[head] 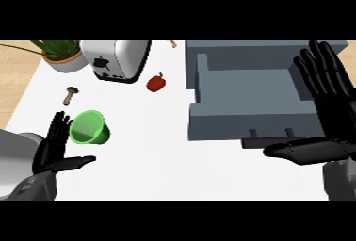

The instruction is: Pick up the cup, place it into the drawer and close the drawer

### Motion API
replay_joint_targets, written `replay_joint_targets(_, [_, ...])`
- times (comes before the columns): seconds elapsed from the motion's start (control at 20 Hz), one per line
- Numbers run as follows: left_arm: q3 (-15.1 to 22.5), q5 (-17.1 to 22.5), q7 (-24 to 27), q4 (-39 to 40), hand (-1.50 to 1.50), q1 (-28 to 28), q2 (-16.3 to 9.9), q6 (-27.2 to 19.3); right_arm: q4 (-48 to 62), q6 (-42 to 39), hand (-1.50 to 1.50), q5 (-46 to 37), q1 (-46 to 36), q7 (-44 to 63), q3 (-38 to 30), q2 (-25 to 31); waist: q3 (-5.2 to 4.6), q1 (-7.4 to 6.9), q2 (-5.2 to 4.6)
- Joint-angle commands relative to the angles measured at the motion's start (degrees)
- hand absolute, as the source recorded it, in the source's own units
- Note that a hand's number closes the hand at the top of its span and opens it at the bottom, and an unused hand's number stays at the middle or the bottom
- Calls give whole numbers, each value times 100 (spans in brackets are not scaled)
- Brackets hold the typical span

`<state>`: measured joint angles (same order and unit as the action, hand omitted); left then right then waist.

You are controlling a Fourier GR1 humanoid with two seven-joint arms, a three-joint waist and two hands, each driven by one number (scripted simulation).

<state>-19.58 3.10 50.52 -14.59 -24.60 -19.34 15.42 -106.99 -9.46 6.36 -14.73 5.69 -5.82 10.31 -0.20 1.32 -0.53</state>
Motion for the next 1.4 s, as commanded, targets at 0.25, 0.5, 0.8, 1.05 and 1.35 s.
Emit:
replay_joint_targets(0.25, [-82,-81,563,553,-150,-287,-41,86,-9,-103,-150,263,-307,310,-239,218,-15,90,-36])
replay_joint_targets(0.5, [-43,-161,565,602,-150,-507,108,-107,40,-78,-150,133,-306,230,-41,89,-17,100,-46])
replay_joint_targets(0.8, [-9,-210,786,624,-150,-443,173,196,-97,57,-150,46,-346,372,-21,61,-18,96,-42])
replay_joint_targets(1.05, [-14,-152,559,628,-150,-631,175,906,290,-41,-150,-11,-298,61,-15,31,-19,87,-66])
replay_joint_targets(1.35, [-28,-218,1353,181,150,-571,232,-9,234,-286,-150,208,-222,91,-236,296,-15,125,-58])
